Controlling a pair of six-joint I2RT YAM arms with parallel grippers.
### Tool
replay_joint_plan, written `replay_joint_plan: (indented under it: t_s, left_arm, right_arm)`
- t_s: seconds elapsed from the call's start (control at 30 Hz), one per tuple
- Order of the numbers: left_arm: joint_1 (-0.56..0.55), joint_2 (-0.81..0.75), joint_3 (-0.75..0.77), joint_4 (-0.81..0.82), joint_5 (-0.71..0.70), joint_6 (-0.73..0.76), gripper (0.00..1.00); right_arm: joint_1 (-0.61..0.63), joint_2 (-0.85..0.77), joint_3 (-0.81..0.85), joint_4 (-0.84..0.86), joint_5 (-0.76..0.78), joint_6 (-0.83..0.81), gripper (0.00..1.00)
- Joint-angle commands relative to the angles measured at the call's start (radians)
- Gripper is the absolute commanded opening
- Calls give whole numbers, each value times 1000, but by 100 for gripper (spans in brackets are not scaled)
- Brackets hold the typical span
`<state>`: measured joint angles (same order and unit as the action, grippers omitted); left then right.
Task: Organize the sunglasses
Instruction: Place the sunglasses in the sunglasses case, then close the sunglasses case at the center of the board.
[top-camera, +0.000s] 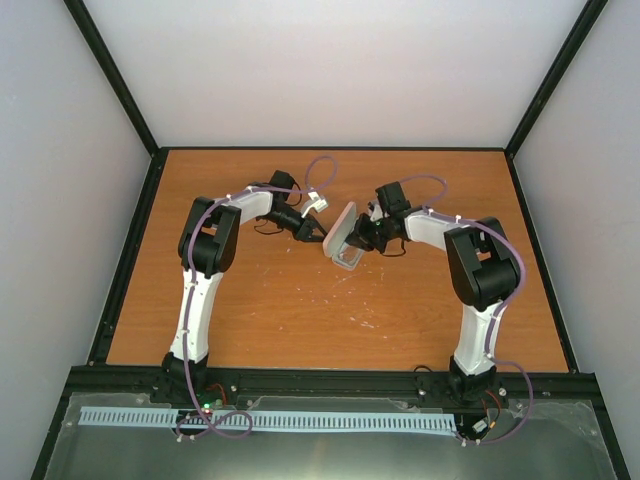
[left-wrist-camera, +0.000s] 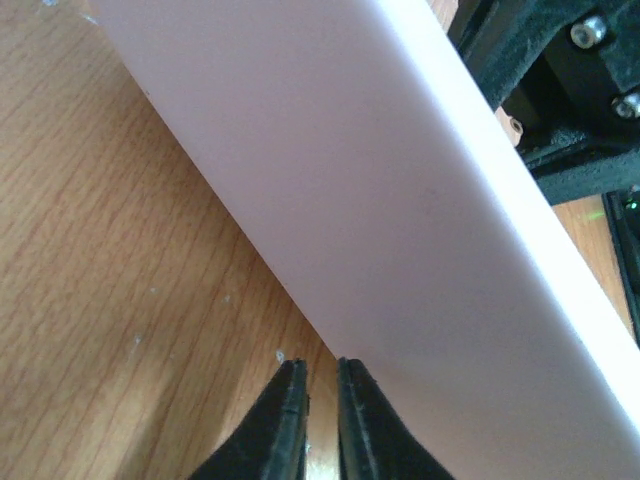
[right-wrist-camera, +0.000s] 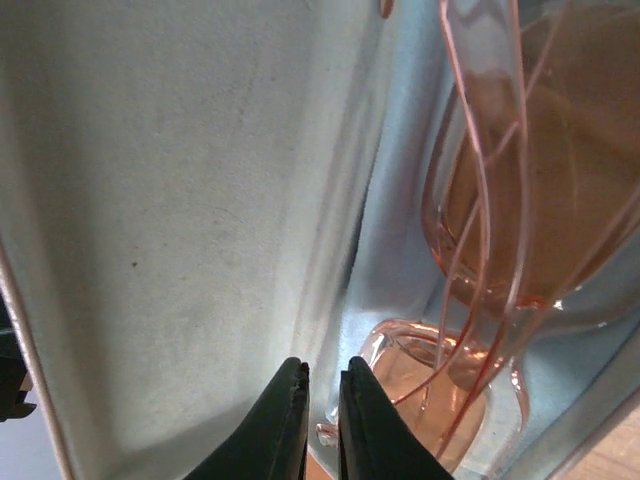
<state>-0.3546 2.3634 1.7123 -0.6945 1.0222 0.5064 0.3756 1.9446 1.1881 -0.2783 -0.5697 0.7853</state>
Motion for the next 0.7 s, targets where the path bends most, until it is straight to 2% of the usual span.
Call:
replay_joint_plan:
  t_s: [0.0,0.13,0.23,0.37,0.43,0.53,0.67]
  left_arm:
    - [-4,-41,16,17,15,-4,15]
    - [-4,-45,21,22,-4,-7,21]
    - [-4,-51,25,21,-28,-1,21]
    - [-3,-65,23,30,-67,4,21]
    - [2,-74,18,47,-83,1,20]
    - [6,-79,23,59,-94,-8,20]
    - [6,-76,52,56,-100,-13,20]
  right_arm:
    - [3,-21,-12,50,-6,-9,11]
    - [2,-113,-15,82,-9,-7,15]
    - [-17,-232,-48,114,8,6,15]
    - [-100,-433,-206,186,78,90,10]
    - [-146,-503,-303,162,148,130,7]
    - [-186,-508,-374,99,193,168,3]
    - [-182,-396,-391,105,165,181,3]
